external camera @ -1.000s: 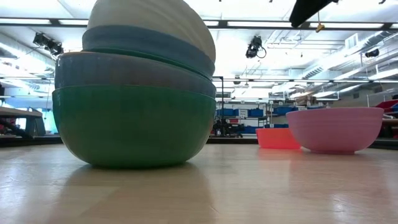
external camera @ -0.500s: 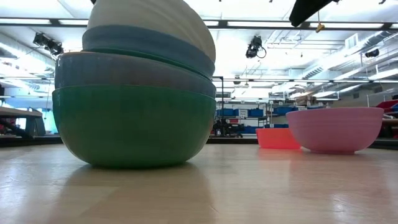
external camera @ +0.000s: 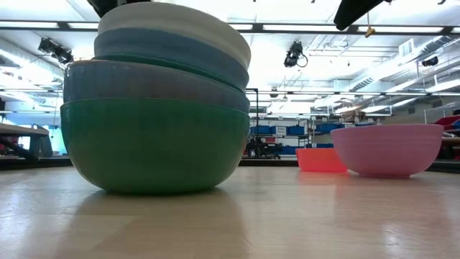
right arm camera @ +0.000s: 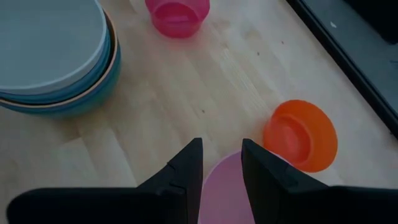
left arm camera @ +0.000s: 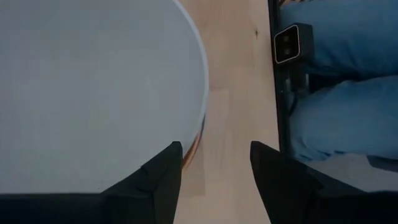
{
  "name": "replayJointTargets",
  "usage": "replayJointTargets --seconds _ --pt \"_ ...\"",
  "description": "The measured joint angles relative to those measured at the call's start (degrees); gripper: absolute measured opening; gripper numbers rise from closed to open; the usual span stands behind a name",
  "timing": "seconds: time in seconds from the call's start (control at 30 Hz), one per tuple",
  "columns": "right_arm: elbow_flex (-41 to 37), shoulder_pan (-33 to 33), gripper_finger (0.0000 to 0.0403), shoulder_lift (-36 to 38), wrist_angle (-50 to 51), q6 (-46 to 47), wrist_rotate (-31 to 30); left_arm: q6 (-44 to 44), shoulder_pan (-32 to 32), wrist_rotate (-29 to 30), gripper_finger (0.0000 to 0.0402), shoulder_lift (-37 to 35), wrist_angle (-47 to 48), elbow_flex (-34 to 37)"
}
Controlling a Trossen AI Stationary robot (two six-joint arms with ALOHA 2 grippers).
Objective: Nest bowls inside each other
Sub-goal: Stack the gray bowl on top of the the blue bowl, then stack the pink bowl on top of the the gray bowl
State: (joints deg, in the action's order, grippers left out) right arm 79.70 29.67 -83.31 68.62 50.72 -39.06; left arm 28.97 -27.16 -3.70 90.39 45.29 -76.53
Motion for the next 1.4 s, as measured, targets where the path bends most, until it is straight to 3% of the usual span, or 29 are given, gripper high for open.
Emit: replayJointTargets --seconds 0.23,0.4,0.5,0.63,0.87,1.03,1.2,1.4 --pt "-0.70 -0.04 0.0098 0.02 2.53 1.80 0.03 -0.82 -0.01 1.62 0.0198 -1.58 -0.18 -0.07" --pt "-7.32 -2.45 0.0098 0.02 5.51 6.16 9.73 -2.08 0.04 13.24 0.0198 -5.68 3.60 -0.13" --pt "-12.40 -2.84 0.0102 0.00 -0.81 5.51 12.67 -1.52 0.06 20.72 0.0198 -8.19 9.67 -0.17" --pt "-16.23 -3.42 0.0120 0.02 -7.35 4.82 14.73 1.21 0.07 25.18 0.0198 -10.19 16.62 -0.17" --pt "-18.17 -6.82 0.0184 0.04 -8.67 6.06 18.27 3.02 -0.02 26.85 0.0198 -11.07 21.11 -0.17" --pt "-18.43 -8.82 0.0225 0.04 -12.88 4.74 24.14 3.11 -0.02 27.90 0.0198 -11.06 21.75 -0.17" --pt "-18.43 -9.78 0.0230 0.04 -13.35 6.21 25.25 3.19 0.00 28.74 0.0198 -11.06 21.95 -0.17" --pt "-18.43 -11.91 0.0214 0.03 -13.42 11.69 30.89 2.96 0.00 28.81 0.0198 -11.06 21.99 -0.17"
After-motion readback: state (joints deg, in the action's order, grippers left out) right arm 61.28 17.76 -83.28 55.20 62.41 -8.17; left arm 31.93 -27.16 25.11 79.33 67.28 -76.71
